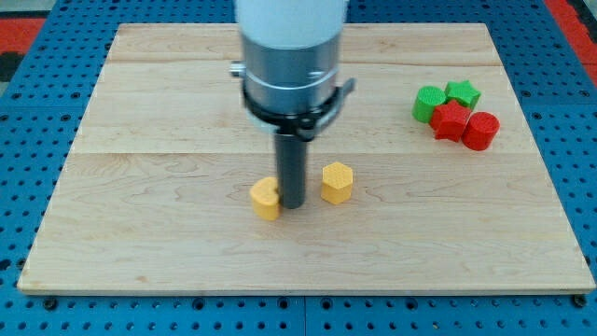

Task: Slide the yellow heart towards the bottom left of the board

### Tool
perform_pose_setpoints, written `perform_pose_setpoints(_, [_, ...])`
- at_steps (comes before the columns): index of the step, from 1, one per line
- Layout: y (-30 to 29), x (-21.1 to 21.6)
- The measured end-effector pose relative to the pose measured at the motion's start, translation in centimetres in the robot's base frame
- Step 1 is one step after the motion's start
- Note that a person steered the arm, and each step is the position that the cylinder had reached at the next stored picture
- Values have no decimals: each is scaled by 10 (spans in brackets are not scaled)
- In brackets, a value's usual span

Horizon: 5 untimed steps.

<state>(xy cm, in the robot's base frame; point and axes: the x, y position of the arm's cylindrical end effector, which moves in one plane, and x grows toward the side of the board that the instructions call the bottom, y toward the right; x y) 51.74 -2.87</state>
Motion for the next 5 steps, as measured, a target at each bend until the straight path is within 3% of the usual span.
perform_pose_setpoints(1, [-102,-1])
perform_pose_setpoints(3, [-206,23])
perform_pose_setpoints(4, [-232,-18])
perform_pose_setpoints(5, [-205,11])
